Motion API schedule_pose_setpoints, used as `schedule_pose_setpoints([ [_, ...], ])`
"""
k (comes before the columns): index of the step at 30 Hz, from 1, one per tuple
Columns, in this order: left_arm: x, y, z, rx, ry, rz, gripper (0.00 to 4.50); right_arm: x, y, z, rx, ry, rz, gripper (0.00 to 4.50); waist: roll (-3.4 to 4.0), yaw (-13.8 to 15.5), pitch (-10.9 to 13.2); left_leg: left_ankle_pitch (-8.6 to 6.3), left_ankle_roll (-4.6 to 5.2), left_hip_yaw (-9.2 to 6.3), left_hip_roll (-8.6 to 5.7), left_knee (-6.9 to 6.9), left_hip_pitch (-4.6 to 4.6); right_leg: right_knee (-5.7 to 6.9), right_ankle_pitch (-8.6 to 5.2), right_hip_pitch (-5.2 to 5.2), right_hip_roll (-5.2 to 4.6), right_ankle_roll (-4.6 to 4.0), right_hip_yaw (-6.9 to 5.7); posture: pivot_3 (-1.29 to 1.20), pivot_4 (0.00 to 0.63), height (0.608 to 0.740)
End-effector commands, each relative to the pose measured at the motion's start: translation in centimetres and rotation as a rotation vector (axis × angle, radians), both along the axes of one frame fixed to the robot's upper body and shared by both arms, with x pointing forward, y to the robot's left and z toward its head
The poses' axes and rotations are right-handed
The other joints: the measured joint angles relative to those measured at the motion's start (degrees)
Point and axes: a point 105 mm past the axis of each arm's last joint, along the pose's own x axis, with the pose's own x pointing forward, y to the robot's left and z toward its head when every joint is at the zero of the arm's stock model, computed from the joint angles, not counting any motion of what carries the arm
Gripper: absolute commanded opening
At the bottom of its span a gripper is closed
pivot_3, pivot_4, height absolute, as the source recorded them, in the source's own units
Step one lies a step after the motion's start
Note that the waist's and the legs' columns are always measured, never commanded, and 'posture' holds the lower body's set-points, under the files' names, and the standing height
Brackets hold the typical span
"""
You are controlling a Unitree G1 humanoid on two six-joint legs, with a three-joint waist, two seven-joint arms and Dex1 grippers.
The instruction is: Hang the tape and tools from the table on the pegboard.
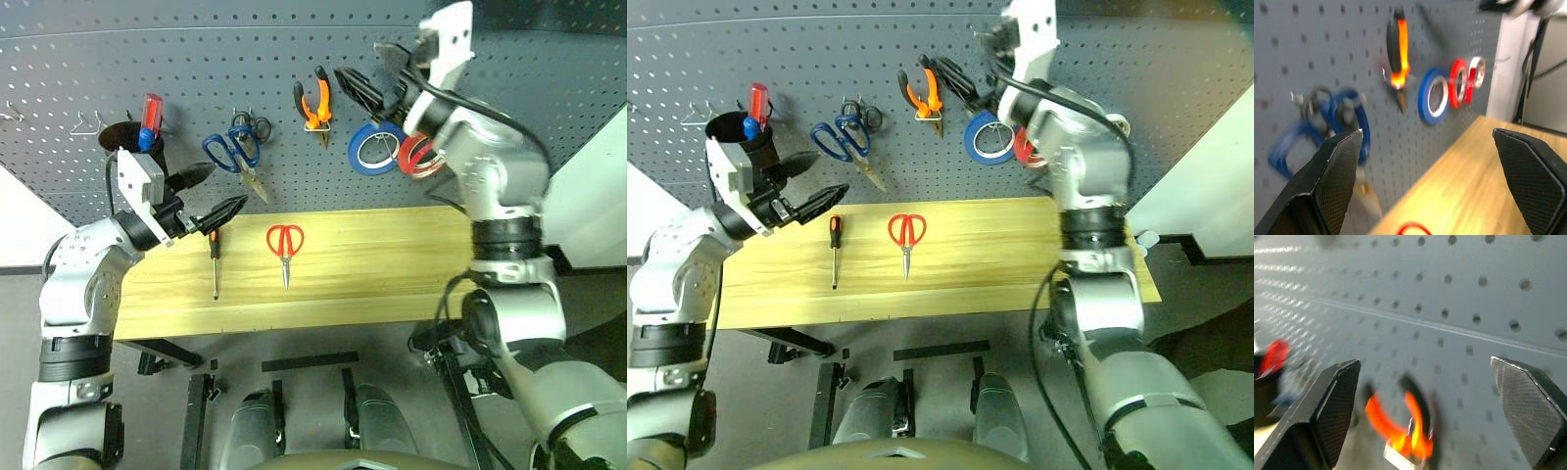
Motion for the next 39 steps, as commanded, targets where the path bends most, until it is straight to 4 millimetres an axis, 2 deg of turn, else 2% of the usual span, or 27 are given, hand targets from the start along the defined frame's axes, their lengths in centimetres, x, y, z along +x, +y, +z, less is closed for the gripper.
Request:
schedule_pose_setpoints([
  [1,-0.5,0.2,0.9,0.031,-0.021,0.059,4.5,-3.3,0.8,0.4,-0.05,0.008,0.192,4.48,0.0,0.3,0.0,0.0,0.0,0.02,0.01,0.01,0.06,0.02,0.0,0.01,0.02,0.0,0.02,0.06,0.121,0.732],
  [5,0.0,-0.6,-1.3,0.049,0.079,0.162,4.5,-5.1,-0.5,-3.6,-0.193,0.142,0.332,4.48,0.0,1.0,0.0,-0.01,0.02,0.01,0.01,0.02,0.12,0.0,0.0,0.11,0.04,-0.01,0.03,0.07,0.124,0.732],
  [9,0.4,-2.0,-3.4,0.108,0.192,0.231,4.5,-6.7,-1.3,-6.1,-0.285,0.203,0.453,4.48,-0.01,2.0,0.0,-0.1,0.17,0.0,-0.04,0.09,0.1,-0.15,0.0,0.21,0.03,0.0,0.06,0.06,0.129,0.732],
  [17,1.6,-4.2,-7.9,0.097,0.444,0.364,4.5,-5.4,-2.9,-9.6,-0.433,0.261,0.459,4.48,-0.02,2.1,0.0,-0.1,0.18,-0.01,-0.04,0.09,0.11,-0.39,0.0,0.25,0.04,0.0,0.04,0.06,0.129,0.732],
  [24,3.6,-5.8,-11.2,0.133,0.553,0.486,4.5,-4.4,-3.9,-11.5,-0.528,0.248,0.448,4.48,-0.02,2.3,0.0,-0.09,0.16,-0.01,-0.06,0.1,0.13,-0.48,0.0,0.32,0.04,0.0,0.0,0.05,0.141,0.732],
  [28,5.1,-7.4,-13.0,0.123,0.66,0.579,4.5,-3.6,-4.6,-11.0,-0.504,0.247,0.446,4.48,-0.04,2.3,0.0,-0.09,0.16,-0.04,-0.07,0.12,0.12,-0.63,0.0,0.42,0.04,0.0,-0.06,0.04,0.161,0.732],
  [32,5.3,-9.8,-14.1,0.112,0.735,0.56,4.5,-2.6,-5.2,-11.3,-0.514,0.249,0.425,4.48,-0.05,2.1,0.1,-0.09,0.16,-0.05,-0.06,0.08,0.14,-0.7,0.0,0.44,0.04,0.01,-0.07,0.02,0.202,0.732],
  [36,5.7,-10.5,-15.3,0.176,0.776,0.619,4.5,-1.7,-5.1,-11.8,-0.493,0.258,0.409,4.48,0.06,1.8,0.9,-0.09,0.16,-0.07,-0.03,0.04,0.19,-0.7,0.0,0.46,0.06,0.0,-0.1,0.0,0.241,0.732],
  [39,6.2,-11.2,-15.4,0.186,0.786,0.629,4.5,-1.4,-5.3,-12.5,-0.523,0.228,0.409,4.48,0.14,1.8,1.6,-0.1,0.17,-0.06,-0.04,0.09,0.21,-0.68,0.01,0.49,0.05,-0.01,-0.09,-0.01,0.268,0.732],
])
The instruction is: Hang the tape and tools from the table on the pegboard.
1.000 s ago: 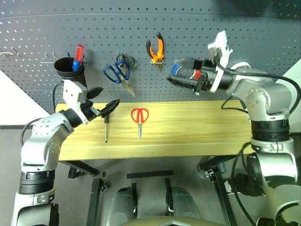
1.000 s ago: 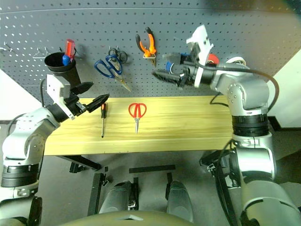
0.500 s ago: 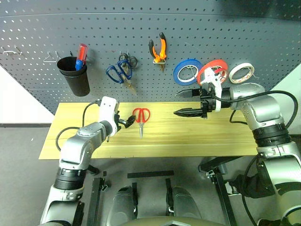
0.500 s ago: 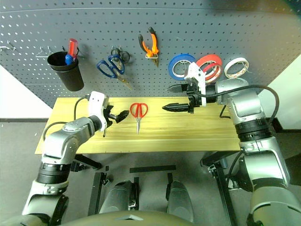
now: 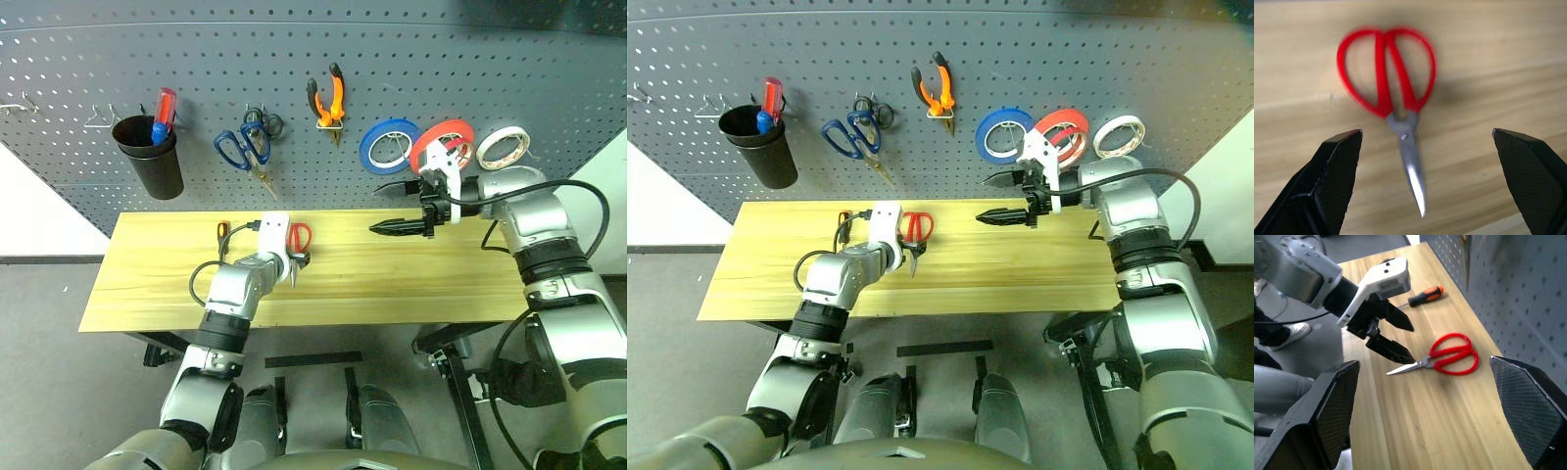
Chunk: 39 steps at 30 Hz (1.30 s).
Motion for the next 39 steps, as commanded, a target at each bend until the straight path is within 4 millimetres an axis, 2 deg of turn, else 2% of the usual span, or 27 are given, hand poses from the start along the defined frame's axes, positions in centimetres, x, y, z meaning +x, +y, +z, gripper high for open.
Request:
schedule_pose_setpoints([
  [1,0.9,-0.4,0.7,0.029,-0.023,0.015,4.5,0.4,-0.6,1.1,-0.022,-0.103,0.018,4.48,0.04,0.1,0.7,0.0,0.0,-0.01,0.01,0.0,0.0,0.0,0.0,0.01,0.0,0.0,0.0,-0.01,0.271,0.732],
  [5,1.2,-1.0,0.2,0.033,0.013,0.024,4.5,0.7,-1.3,0.7,-0.049,-0.125,0.018,4.48,0.07,-0.1,1.9,-0.01,0.02,-0.01,0.0,-0.01,-0.05,-0.05,0.0,-0.02,-0.03,0.0,-0.01,-0.02,0.291,0.732],
  [11,1.8,-1.3,0.0,0.035,0.027,0.051,4.5,1.1,-1.5,1.0,-0.047,-0.147,0.012,4.48,0.0,-0.9,3.7,-0.01,0.03,-0.01,0.01,-0.01,-0.07,-0.04,0.0,-0.04,-0.06,0.0,-0.04,-0.04,0.32,0.732],
  [22,1.8,-1.4,-1.1,0.043,0.093,0.121,4.5,1.3,-1.9,1.6,-0.051,-0.166,0.006,4.48,0.14,-1.3,5.0,-0.02,0.03,0.01,0.02,-0.02,-0.07,-0.03,0.01,-0.05,-0.15,0.01,-0.06,-0.06,0.341,0.732],
  [26,1.9,-0.7,-1.5,0.061,0.077,0.161,3.56,1.3,-2.1,1.7,-0.051,-0.169,0.002,4.5,0.15,-1.4,5.0,-0.02,0.03,0.01,0.03,-0.02,-0.05,-0.03,0.01,-0.05,-0.15,0.01,-0.06,-0.07,0.336,0.732],
  [36,2.0,0.3,-1.8,0.053,0.088,0.217,0.29,1.1,-2.6,1.5,-0.059,-0.168,0.004,4.5,0.16,-1.3,5.0,-0.02,0.02,0.02,0.03,-0.03,-0.04,-0.03,0.02,-0.03,-0.19,0.03,-0.06,-0.07,0.333,0.732],
  [39,2.0,0.6,-1.8,0.054,0.086,0.222,0.26,1.1,-2.7,1.5,-0.061,-0.168,0.0,4.5,0.16,-1.4,5.0,-0.02,0.02,0.02,0.02,-0.03,-0.04,-0.03,0.02,-0.04,-0.19,0.03,-0.06,-0.07,0.33,0.732],
])
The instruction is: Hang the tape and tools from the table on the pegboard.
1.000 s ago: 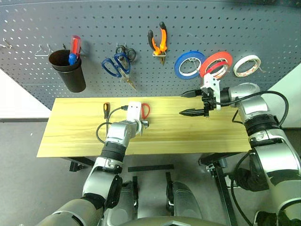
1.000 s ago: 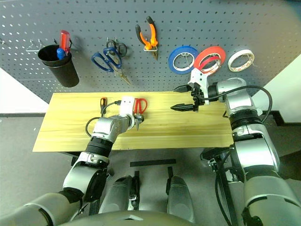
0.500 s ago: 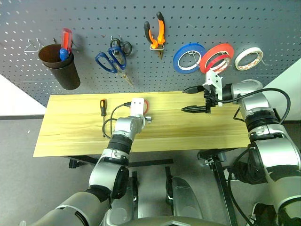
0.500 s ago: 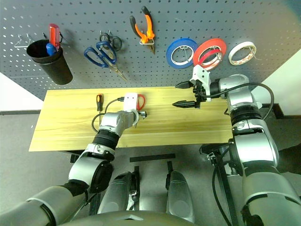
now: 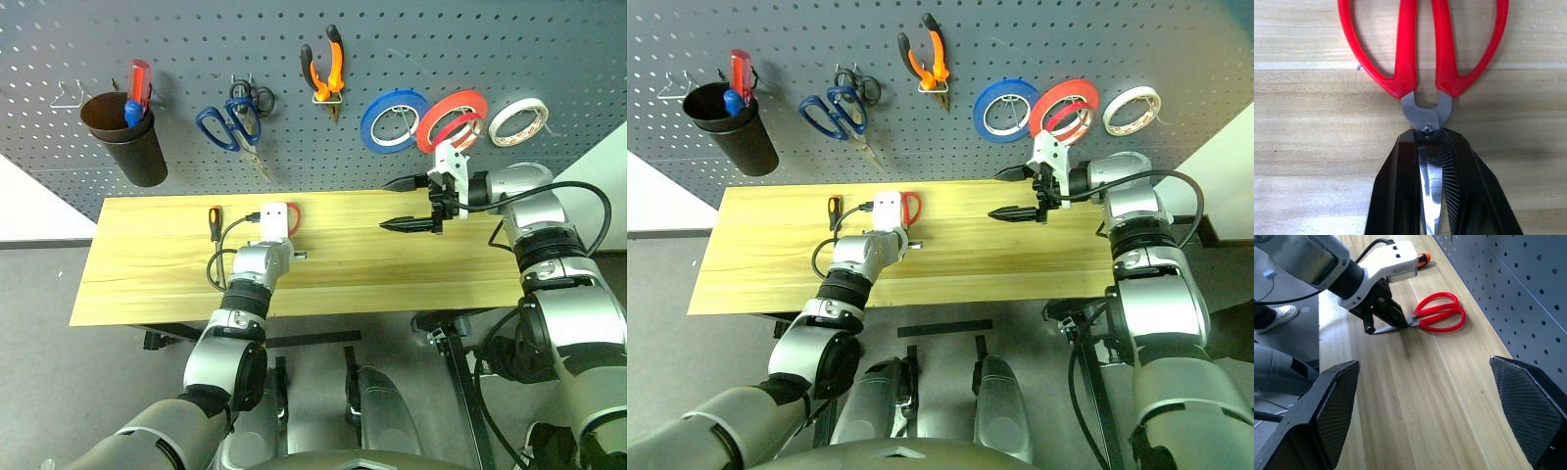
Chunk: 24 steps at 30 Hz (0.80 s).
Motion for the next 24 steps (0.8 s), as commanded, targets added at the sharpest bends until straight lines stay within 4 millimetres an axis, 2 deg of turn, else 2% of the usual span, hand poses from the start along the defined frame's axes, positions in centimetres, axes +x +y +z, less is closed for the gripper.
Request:
schedule_pose_setpoints([
  [1,-0.8,0.5,-1.6,0.005,0.056,0.009,0.26,0.1,-0.6,1.1,0.004,-0.044,-0.009,4.5,0.0,0.0,0.0,0.0,0.0,0.0,0.0,0.0,0.0,0.0,0.0,0.0,0.0,0.0,0.0,-0.07,0.329,0.732],
  [6,-1.2,0.4,-1.4,-0.027,0.053,-0.03,0.26,0.2,-0.5,1.5,0.017,-0.047,-0.013,4.5,0.0,0.0,0.0,0.0,0.0,0.01,0.0,-0.01,0.0,0.0,0.0,0.0,0.0,0.0,-0.01,-0.06,0.315,0.732],
  [13,-3.3,1.3,0.9,-0.027,-0.05,-0.2,0.26,-0.3,-0.6,2.1,0.031,-0.054,0.015,4.5,0.03,-0.1,0.0,0.0,-0.03,0.02,0.01,-0.08,-0.02,-0.03,0.0,-0.06,0.01,0.0,-0.03,-0.05,0.288,0.732],
  [18,-6.1,3.7,4.0,0.054,-0.273,-0.349,0.26,-1.2,0.1,3.6,0.09,-0.075,0.066,4.5,0.04,0.0,0.0,0.0,-0.05,-0.02,0.05,-0.06,-0.08,-0.04,0.0,-0.1,0.01,0.0,-0.04,-0.03,0.266,0.732],
  [24,-9.3,4.7,7.4,0.002,-0.462,-0.488,0.26,-2.3,0.5,5.4,0.186,-0.069,0.08,4.5,0.04,0.5,0.0,0.0,-0.05,-0.06,0.03,-0.02,-0.1,-0.06,0.0,-0.04,-0.16,0.0,-0.09,-0.02,0.24,0.732],
])
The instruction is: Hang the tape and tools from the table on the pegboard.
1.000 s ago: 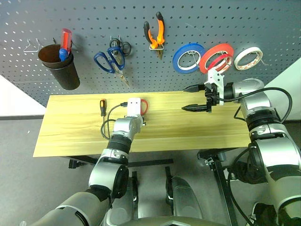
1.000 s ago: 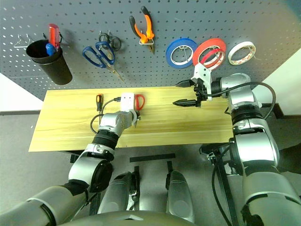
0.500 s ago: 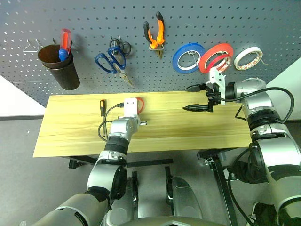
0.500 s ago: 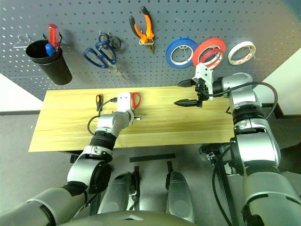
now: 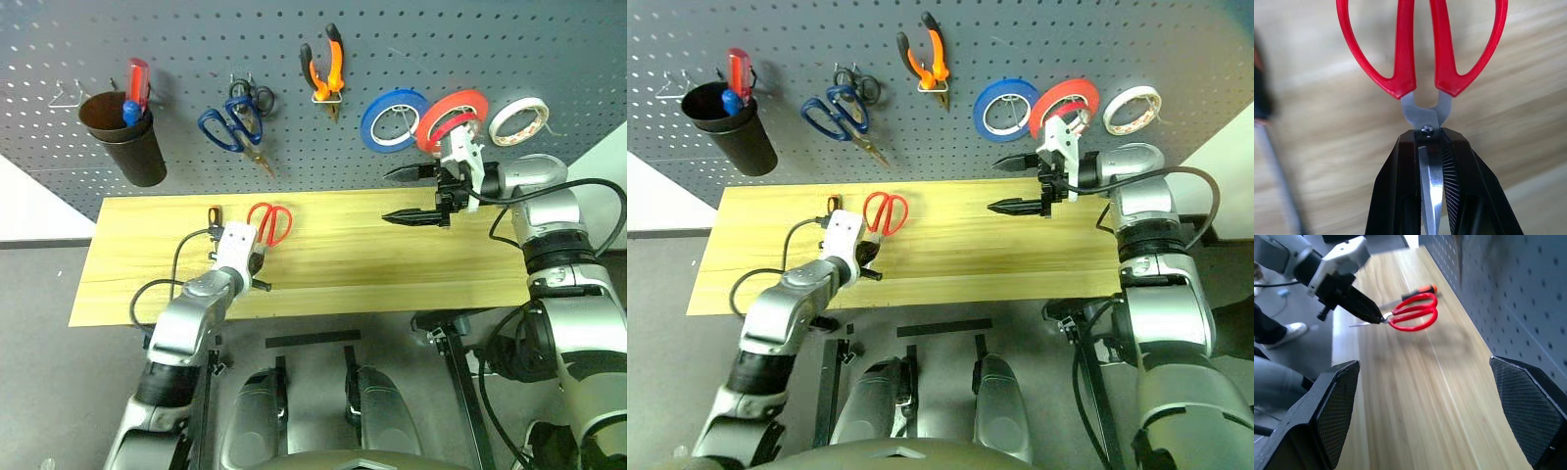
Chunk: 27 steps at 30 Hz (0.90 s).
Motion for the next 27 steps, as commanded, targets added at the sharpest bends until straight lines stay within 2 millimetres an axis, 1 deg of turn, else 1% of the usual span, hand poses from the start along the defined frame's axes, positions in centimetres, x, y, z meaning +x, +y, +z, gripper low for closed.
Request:
schedule_pose_setpoints([
  [1,-1.5,-0.9,3.5,-0.072,-0.153,-0.124,0.26,-0.8,-0.3,2.4,0.075,-0.039,0.005,4.5,0.0,0.0,0.0,0.0,0.01,-0.01,-0.04,0.01,0.0,-0.01,0.0,0.02,-0.04,0.0,-0.01,-0.01,0.232,0.732],
  [4,-2.4,-0.9,4.6,-0.065,-0.222,-0.182,0.26,-1.1,-0.1,2.8,0.088,-0.045,0.009,4.5,-0.01,0.0,0.0,-0.01,0.01,-0.02,-0.07,0.01,-0.01,-0.01,0.01,0.02,-0.1,0.01,-0.05,-0.01,0.213,0.732],
  [6,-3.0,-0.9,5.7,-0.037,-0.309,-0.216,0.26,-1.5,0.2,3.3,0.098,-0.065,0.023,4.5,0.01,-0.1,-0.1,0.0,0.01,0.01,-0.06,0.0,-0.01,-0.01,0.01,0.02,-0.08,0.01,-0.1,-0.01,0.197,0.732],
  [9,-3.2,-1.2,8.3,0.007,-0.49,-0.248,0.26,-1.8,0.6,4.6,0.138,-0.091,0.035,4.5,0.02,-0.1,-0.2,0.0,0.01,0.03,-0.07,-0.01,-0.02,-0.01,0.01,-0.01,-0.06,0.01,-0.11,0.0,0.179,0.732],
  [11,-2.9,-0.9,9.8,-0.028,-0.574,-0.211,0.26,-2.0,0.9,6.1,0.184,-0.108,0.045,4.5,0.0,0.0,-0.3,0.0,0.02,0.05,-0.08,0.0,-0.03,0.0,0.01,0.0,-0.05,0.02,-0.11,0.0,0.164,0.732],
  [13,-2.6,-0.6,10.6,-0.054,-0.633,-0.178,0.26,-2.3,1.1,7.3,0.233,-0.114,0.055,4.5,0.01,0.0,-0.5,0.0,0.02,0.05,-0.08,0.02,-0.04,0.0,0.01,0.0,-0.05,0.02,-0.11,0.0,0.154,0.732],
  [17,-2.7,-0.3,11.4,-0.071,-0.707,-0.157,0.26,-2.7,1.3,8.8,0.295,-0.113,0.069,4.5,-0.03,0.0,-1.1,0.0,0.03,0.06,-0.1,-0.02,-0.05,-0.02,0.03,-0.01,-0.01,0.05,-0.14,0.0,0.138,0.732],
  [20,-2.3,0.5,12.0,-0.064,-0.76,-0.112,0.26,-3.1,1.3,9.7,0.315,-0.126,0.074,4.5,-0.04,0.0,-1.6,0.0,0.03,0.07,-0.1,-0.02,-0.07,-0.03,0.03,-0.02,0.02,0.05,-0.2,-0.01,0.123,0.732],
  [24,-1.9,0.7,12.4,-0.054,-0.8,-0.095,0.26,-3.1,1.3,10.0,0.318,-0.137,0.068,4.5,-0.06,0.0,-2.6,0.0,0.03,0.08,-0.1,0.02,-0.07,-0.02,0.03,-0.01,0.03,0.05,-0.2,-0.01,0.114,0.732],
  [27,-1.4,1.0,11.9,-0.041,-0.787,-0.071,0.26,-3.2,1.2,10.1,0.314,-0.149,0.065,4.5,-0.04,0.0,-3.0,0.0,0.03,0.08,-0.11,0.04,-0.07,-0.01,0.03,0.01,0.03,0.06,-0.2,-0.02,0.11,0.732],
])
